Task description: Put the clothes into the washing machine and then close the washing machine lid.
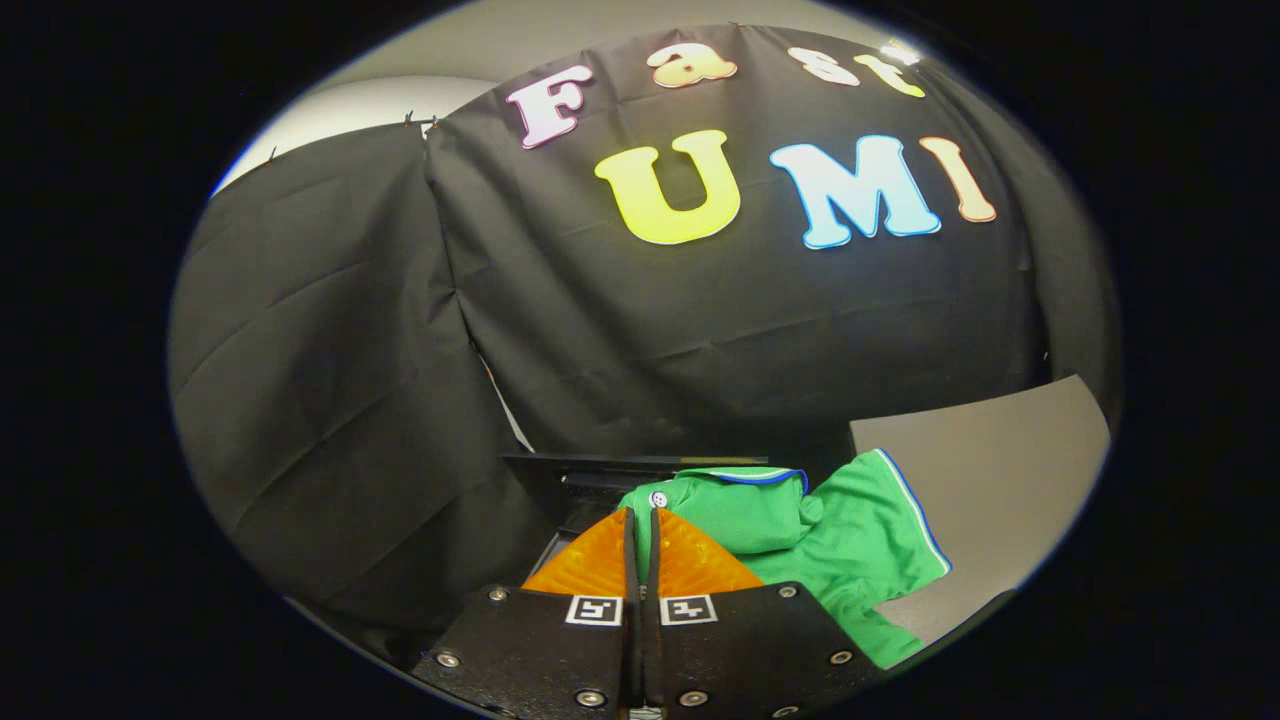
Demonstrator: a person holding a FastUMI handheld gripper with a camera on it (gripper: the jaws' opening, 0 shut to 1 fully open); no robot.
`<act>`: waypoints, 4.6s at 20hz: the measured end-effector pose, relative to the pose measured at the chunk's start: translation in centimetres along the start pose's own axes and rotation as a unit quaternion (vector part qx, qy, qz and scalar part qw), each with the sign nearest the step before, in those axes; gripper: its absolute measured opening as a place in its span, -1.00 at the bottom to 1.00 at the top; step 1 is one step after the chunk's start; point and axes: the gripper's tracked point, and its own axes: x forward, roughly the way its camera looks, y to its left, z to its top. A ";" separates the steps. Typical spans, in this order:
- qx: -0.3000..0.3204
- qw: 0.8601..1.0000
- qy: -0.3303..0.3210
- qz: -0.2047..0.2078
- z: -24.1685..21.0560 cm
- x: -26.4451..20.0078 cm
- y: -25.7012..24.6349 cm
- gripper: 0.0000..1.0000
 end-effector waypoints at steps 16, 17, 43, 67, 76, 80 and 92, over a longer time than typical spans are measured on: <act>-0.007 0.998 0.051 0.020 -8.7 6.8 5.7 -1.00; -0.007 0.998 0.056 0.017 -9.3 7.3 5.7 -1.00; -0.020 0.989 0.141 -0.047 -24.3 16.7 3.9 -1.00; -0.076 0.993 -0.031 -0.085 -16.1 14.4 3.5 0.92; -0.122 0.977 -0.145 -0.099 -8.9 13.1 4.5 0.92; -0.113 0.975 -0.164 -0.103 -5.8 13.9 4.8 0.92; -0.080 0.978 -0.151 -0.123 -0.2 18.0 4.2 0.91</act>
